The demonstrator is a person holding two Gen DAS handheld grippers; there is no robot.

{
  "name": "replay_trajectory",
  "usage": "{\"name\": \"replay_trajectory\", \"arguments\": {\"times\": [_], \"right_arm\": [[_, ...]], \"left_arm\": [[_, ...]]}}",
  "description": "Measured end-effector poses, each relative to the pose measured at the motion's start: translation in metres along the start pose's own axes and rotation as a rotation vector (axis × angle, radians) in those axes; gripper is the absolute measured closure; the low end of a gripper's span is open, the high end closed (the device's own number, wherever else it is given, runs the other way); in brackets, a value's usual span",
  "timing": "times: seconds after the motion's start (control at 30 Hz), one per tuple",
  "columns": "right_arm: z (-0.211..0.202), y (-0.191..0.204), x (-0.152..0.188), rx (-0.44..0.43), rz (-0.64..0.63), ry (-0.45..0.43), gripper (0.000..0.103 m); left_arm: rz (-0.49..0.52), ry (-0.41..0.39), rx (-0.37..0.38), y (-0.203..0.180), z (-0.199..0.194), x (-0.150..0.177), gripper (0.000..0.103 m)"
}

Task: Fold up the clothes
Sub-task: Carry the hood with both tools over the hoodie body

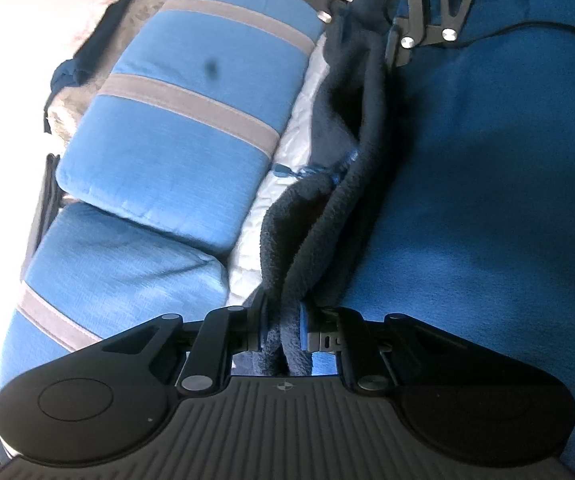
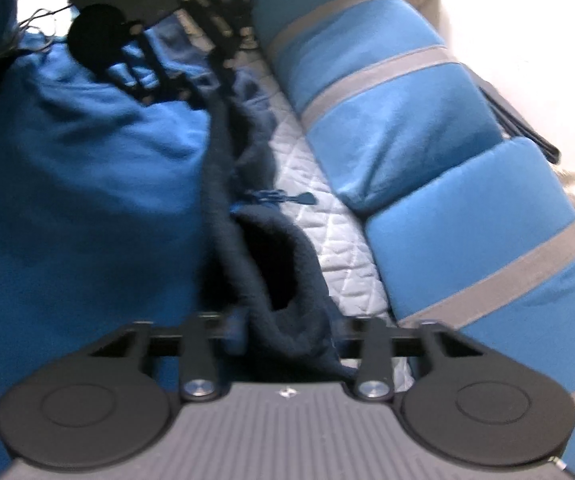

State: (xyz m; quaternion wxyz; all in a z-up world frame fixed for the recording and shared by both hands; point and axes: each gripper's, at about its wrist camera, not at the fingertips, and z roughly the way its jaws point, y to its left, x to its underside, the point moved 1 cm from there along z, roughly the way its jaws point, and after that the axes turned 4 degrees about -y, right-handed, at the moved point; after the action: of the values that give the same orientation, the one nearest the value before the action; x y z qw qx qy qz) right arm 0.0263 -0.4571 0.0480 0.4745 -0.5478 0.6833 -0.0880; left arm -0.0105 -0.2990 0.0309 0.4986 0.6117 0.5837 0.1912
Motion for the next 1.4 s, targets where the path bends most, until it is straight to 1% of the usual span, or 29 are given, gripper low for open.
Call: {"name": "replay_trajectory", "arguments": {"times": [0.03, 0.1, 0.23, 0.43, 0.53, 0.7, 0.93, 1.03, 1.2, 1.4], "right_arm": [[0.0, 0.001, -0.001, -0.005, -0.009, 0.001, 0.079], [-0.001, 0.0, -0.005, 0.003, -0.025, -0.002, 0.081], [0.001, -0.016, -0.012, 0.037, -0.021, -0.008, 0.083], [0.014, -0.049, -0.023, 0.118, 0.0, -0.002, 0.085], [0.024, -0.062, -0.026, 0.174, 0.007, 0.002, 0.086], [0.036, -0.075, -0.026, 0.22, 0.047, 0.009, 0.087], [0.048, -0.091, -0.025, 0.213, 0.123, 0.023, 0.087], [0.054, -0.102, -0.023, 0.207, 0.192, 0.028, 0.087], [0.064, -0.111, -0.023, 0.208, 0.229, 0.033, 0.087], [0.077, -0.118, -0.019, 0.206, 0.263, 0.041, 0.087]], "left_arm": [[0.001, -0.002, -0.008, 0.001, 0.0, 0.0, 0.088], [0.003, 0.001, -0.028, 0.005, 0.003, -0.001, 0.088], [0.003, 0.008, -0.074, 0.017, 0.009, -0.003, 0.089], [-0.003, 0.018, -0.142, 0.036, 0.025, -0.01, 0.089], [-0.007, 0.024, -0.176, 0.046, 0.032, -0.013, 0.09], [-0.01, 0.031, -0.22, 0.059, 0.043, -0.018, 0.09], [0.012, 0.041, -0.252, 0.064, 0.057, -0.02, 0.09], [0.008, 0.044, -0.262, 0.068, 0.064, -0.021, 0.09], [0.019, 0.049, -0.279, 0.07, 0.075, -0.019, 0.09], [0.004, 0.061, -0.279, 0.07, 0.091, -0.015, 0.09]]}}
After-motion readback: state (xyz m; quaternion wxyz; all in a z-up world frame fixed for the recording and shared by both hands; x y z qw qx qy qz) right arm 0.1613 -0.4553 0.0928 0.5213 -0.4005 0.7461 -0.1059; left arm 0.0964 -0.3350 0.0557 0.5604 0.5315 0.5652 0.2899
